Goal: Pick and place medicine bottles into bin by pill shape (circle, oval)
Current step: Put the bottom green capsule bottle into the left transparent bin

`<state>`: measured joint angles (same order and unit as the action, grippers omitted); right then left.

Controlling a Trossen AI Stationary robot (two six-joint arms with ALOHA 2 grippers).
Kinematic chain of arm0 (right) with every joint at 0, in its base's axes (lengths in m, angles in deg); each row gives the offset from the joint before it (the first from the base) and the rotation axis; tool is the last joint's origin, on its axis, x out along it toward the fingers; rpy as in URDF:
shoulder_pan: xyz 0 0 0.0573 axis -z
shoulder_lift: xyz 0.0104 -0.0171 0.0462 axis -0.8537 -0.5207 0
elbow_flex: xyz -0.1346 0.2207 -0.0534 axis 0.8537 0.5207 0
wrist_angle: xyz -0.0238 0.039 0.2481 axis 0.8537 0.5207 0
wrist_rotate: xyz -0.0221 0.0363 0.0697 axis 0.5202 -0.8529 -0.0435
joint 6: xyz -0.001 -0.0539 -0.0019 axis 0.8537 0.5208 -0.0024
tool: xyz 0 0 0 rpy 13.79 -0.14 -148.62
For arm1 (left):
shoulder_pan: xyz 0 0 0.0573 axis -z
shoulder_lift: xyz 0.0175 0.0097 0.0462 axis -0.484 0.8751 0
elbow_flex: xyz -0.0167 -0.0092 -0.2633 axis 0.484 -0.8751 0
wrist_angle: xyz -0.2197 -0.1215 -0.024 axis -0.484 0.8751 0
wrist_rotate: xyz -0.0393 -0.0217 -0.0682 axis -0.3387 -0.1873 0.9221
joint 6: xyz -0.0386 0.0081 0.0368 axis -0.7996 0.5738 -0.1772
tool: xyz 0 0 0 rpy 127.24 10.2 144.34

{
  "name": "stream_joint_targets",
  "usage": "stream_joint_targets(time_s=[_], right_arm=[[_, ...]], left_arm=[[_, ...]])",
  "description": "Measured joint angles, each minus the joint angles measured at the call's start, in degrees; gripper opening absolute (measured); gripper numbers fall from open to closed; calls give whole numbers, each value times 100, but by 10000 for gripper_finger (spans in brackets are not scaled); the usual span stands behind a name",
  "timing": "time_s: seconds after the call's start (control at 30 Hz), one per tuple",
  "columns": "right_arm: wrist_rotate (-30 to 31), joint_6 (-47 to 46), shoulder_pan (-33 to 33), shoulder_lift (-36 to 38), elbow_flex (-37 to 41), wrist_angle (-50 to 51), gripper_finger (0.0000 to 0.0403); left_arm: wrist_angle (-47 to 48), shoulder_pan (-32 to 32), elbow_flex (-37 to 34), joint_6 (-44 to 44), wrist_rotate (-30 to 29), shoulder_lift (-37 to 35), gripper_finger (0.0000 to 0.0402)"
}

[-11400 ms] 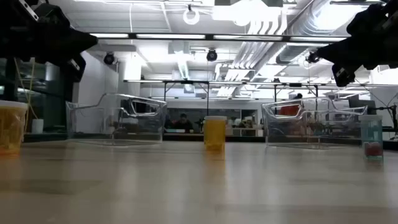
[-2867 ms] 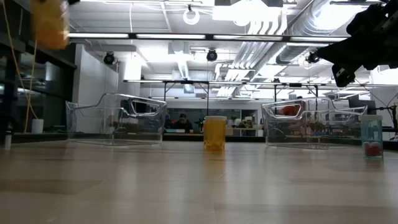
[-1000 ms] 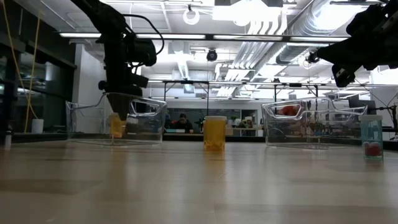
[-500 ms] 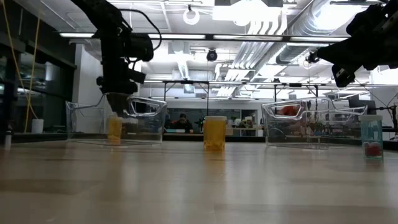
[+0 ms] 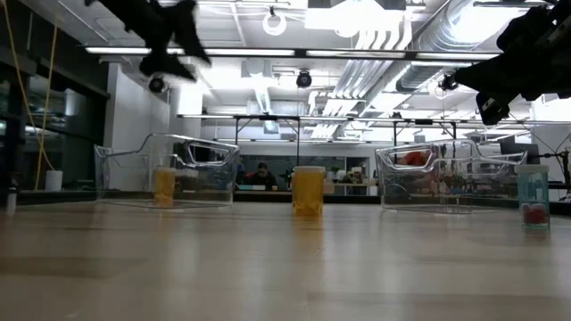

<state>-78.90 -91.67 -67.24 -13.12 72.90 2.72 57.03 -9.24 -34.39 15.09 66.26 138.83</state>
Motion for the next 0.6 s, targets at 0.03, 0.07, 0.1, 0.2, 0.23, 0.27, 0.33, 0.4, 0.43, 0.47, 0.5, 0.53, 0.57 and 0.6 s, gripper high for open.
stream_joint_targets(time_s=[0.03, 0.07, 0.1, 0.2, 0.23, 0.27, 0.33, 0.4, 0.43, 0.47, 0.5, 0.53, 0.57, 0.6], right_arm=[[0, -2, 0, 0, 0, 0, 0], [0, -2, 0, 0, 0, 0, 0], [0, 0, 0, 0, 0, 2, 0], [0, -1, 0, 0, -2, 1, 0], [0, -2, 1, 0, -1, 1, 0], [0, -2, 0, 0, -2, 2, 0], [0, -2, 0, 0, -2, 0, 0], [0, 0, 0, 0, 0, 0, 0], [0, -2, 1, 0, -1, 0, 0], [0, -2, 0, 0, -2, 0, 0], [0, -2, 0, 0, -1, 0, 0], [0, 0, 2, 0, -2, 1, 0], [0, -2, 0, 0, -2, 2, 0], [0, -1, 2, 0, -2, 1, 0]], left_arm=[[-366, 175, -211, -115, 38, -278, 296], [-713, 360, -430, -238, 64, -559, 296], [-1059, 541, -660, -334, 95, -822, 296], [-1913, 1074, -1241, -475, 132, -1500, 296], [-2134, 1224, -1388, -488, 118, -1696, 296], [-2358, 1360, -1511, -504, 96, -1857, 296], [-2684, 1569, -1670, -510, 35, -2084, 296], [-2766, 1682, -1695, -418, -53, -2219, 296], [-2772, 1720, -1695, -353, -118, -2267, 296], [-2766, 1749, -1695, -287, -151, -2301, 296], [-2766, 1769, -1695, -239, -160, -2315, 296], [-2766, 1776, -1695, -198, -172, -2315, 296], [-2758, 1778, -1695, -137, -201, -2312, 296], [-2752, 1778, -1695, -49, -206, -2311, 296]])
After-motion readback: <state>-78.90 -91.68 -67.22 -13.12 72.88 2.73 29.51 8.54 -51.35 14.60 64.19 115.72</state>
